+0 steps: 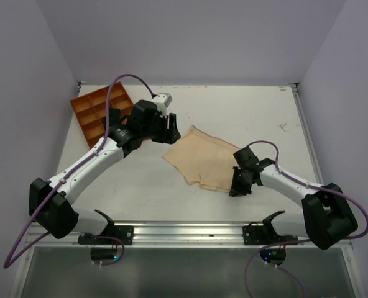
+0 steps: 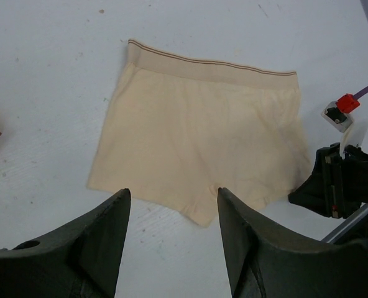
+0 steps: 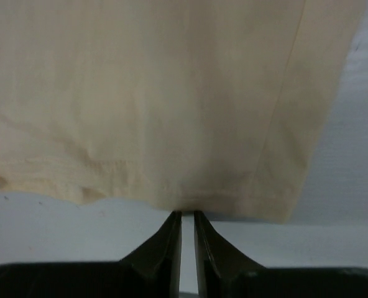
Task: Roll the underwear
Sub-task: Flatten the underwear
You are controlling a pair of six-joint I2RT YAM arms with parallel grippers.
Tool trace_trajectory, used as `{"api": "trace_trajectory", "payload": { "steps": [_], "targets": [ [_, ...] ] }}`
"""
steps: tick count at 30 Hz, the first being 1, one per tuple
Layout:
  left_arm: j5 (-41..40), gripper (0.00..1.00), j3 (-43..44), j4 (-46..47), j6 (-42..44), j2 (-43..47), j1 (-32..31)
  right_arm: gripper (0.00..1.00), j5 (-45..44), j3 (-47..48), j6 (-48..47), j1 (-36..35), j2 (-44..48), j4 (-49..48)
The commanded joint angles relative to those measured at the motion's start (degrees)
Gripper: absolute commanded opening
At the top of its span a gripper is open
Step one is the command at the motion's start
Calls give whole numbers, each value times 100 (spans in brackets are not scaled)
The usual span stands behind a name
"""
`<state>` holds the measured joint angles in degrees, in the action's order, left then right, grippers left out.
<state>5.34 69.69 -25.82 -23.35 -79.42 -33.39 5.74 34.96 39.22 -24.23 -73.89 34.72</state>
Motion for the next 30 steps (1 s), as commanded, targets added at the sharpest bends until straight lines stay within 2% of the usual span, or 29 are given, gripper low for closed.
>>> {"api": "trace_trajectory", "payload": {
  "steps": [1,5,6,8,9,13,14,17,18,20,23,26,30],
  "targets": [
    [-253,62,-210,-203,146,119,8,16,-336,-235,1051,-625,348,-465],
    [-280,62,-219,-265,305,190,16,9,-538,-174,1825,-1600,226,-677],
    [-271,62,-210,-257,323,216,16,9,-608,18,2017,-2003,147,-634],
    [-218,62,-202,-221,331,242,16,10,-775,421,2194,-2339,-37,-337],
    [-209,62,-202,-204,340,277,16,14,-889,554,2352,-2576,-55,-212],
    [-25,62,-210,-11,297,383,8,30,-1372,1205,2380,-2666,286,604],
    [62,62,-236,51,244,383,-1,31,-1556,1485,2266,-2596,383,780],
    [107,61,-447,314,-115,261,-89,34,-1734,1899,1311,-1764,568,1361],
    [125,61,-639,541,-195,225,-106,34,-1673,1953,1107,-1117,577,1371],
    [169,61,-877,815,-414,-2,-151,35,-1550,2102,494,-324,516,1258],
    [81,60,-1045,947,-512,-537,-151,40,-1514,2418,-62,293,51,1169],
    [-77,60,-1150,1184,-425,-1117,-142,51,-1322,2725,-257,620,-564,1020],
    [-183,59,-941,1316,-240,-1866,-124,53,-979,3034,-266,1234,-1101,756]
  ]
}}
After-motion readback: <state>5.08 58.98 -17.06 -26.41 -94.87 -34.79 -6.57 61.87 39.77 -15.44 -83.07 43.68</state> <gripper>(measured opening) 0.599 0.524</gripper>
